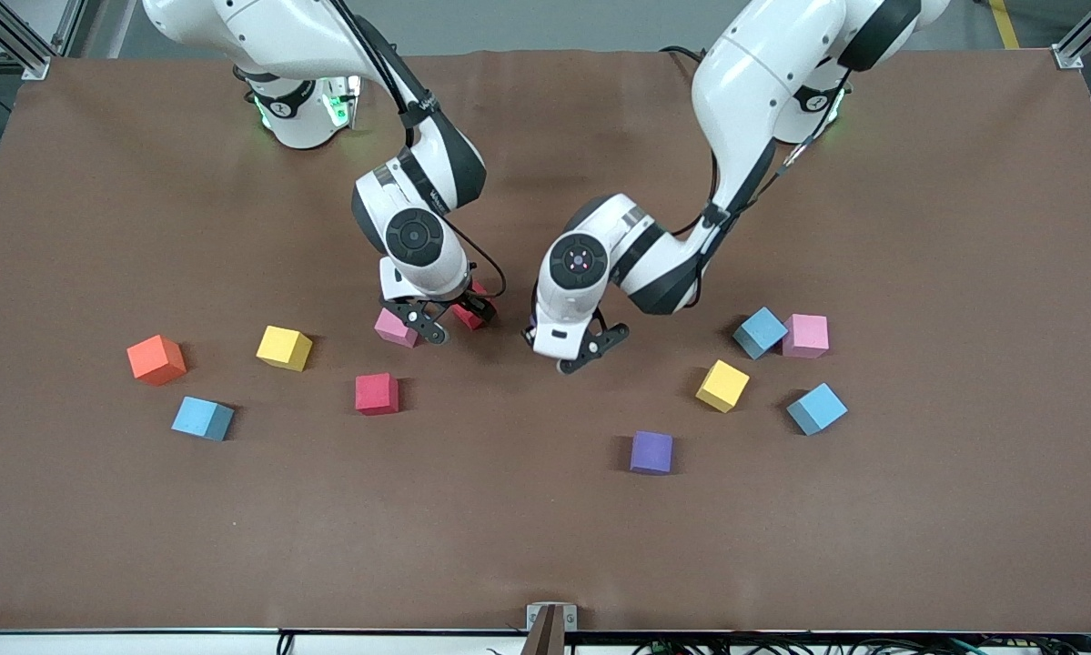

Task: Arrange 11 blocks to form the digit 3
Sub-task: 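Grasp the purple cube with the left gripper while the right gripper grasps the red cube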

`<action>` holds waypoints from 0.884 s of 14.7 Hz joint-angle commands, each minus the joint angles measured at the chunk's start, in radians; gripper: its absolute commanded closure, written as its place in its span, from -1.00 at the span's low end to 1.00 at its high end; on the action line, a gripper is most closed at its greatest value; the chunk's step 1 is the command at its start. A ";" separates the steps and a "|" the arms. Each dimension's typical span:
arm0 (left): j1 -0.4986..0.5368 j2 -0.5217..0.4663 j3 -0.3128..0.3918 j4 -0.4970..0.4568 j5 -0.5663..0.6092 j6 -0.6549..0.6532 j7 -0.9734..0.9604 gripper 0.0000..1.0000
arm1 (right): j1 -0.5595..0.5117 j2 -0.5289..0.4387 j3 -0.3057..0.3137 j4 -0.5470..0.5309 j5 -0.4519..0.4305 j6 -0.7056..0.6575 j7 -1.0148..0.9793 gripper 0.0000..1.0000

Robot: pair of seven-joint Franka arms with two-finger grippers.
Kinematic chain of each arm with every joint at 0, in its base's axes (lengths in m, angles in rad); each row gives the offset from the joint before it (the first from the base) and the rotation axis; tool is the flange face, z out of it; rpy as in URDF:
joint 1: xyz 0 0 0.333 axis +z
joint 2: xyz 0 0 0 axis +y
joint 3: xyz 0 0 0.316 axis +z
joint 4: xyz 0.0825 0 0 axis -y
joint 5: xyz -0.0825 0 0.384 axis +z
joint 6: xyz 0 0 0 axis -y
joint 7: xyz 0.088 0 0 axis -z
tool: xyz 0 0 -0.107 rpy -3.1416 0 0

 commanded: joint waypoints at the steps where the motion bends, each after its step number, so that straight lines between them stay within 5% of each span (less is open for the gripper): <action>1: 0.008 -0.169 -0.040 -0.267 0.006 0.092 0.101 0.54 | 0.017 0.026 -0.009 0.001 0.026 0.016 0.018 -1.00; 4: 0.008 -0.220 -0.069 -0.408 0.010 0.229 0.210 0.53 | 0.017 0.040 -0.009 0.001 0.031 0.024 0.018 -1.00; 9: -0.008 -0.192 -0.091 -0.412 0.029 0.240 0.440 0.53 | 0.019 0.061 -0.009 0.001 0.052 0.038 0.030 -0.90; 13: -0.014 -0.163 -0.097 -0.410 0.029 0.276 0.467 0.53 | 0.025 0.068 -0.008 0.000 0.068 0.036 0.066 -0.29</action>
